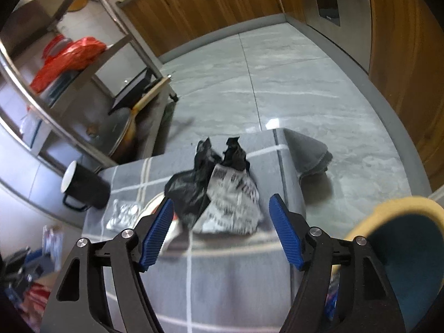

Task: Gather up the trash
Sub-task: 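Grasp the black plastic bag with the right gripper while the left gripper holds the carton, then carry the carton and black bag in both grippers over the bin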

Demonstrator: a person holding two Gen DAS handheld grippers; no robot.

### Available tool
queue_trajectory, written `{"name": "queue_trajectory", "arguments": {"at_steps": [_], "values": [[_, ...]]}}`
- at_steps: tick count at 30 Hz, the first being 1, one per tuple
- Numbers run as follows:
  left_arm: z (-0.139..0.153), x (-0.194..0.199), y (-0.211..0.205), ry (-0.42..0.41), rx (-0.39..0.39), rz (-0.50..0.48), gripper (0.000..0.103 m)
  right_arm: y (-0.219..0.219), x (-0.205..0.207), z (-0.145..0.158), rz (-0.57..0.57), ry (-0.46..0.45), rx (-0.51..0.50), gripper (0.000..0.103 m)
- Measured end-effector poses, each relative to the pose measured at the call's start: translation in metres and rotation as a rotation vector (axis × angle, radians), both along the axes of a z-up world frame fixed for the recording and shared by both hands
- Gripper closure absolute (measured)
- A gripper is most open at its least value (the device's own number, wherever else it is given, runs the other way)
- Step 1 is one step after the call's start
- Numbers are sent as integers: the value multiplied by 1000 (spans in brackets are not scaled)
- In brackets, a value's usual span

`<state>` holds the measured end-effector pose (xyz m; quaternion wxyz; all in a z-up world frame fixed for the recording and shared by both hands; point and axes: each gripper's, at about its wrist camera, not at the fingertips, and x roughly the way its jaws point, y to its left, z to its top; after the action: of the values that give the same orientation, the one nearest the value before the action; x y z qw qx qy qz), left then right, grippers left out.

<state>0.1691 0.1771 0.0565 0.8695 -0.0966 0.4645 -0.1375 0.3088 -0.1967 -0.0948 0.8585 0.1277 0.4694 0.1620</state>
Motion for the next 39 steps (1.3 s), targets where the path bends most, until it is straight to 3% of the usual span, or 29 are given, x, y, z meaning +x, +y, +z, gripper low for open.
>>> {"name": "queue_trajectory", "arguments": {"at_steps": [5,8,9,10,11,14,19,29,39], "values": [[-4,5,-1,-1,6,-7,83,12,29,-16,4,10,-5,30],[-20,6,-2,43,19,-18,84,20,39,-26,19,25,-29,30],[-24,6,-2,52,16,-22,84,22,40,-29,22,24,-40,39],[-28,5,-2,61,16,-27,84,24,41,-32,28,26,-50,58],[-31,4,-2,66,16,-30,84,26,41,-34,34,32,-58,63],[-35,3,0,75,14,-28,84,29,38,-36,48,26,-72,66],[-30,1,1,56,6,-15,84,29,26,-27,56,0,-75,81],[-8,-2,-9,-8,-23,-23,84,18,-11,15,56,-78,-73,83],[6,-7,-27,-53,-29,-50,84,-11,-85,77,39,-194,-85,83]]}}
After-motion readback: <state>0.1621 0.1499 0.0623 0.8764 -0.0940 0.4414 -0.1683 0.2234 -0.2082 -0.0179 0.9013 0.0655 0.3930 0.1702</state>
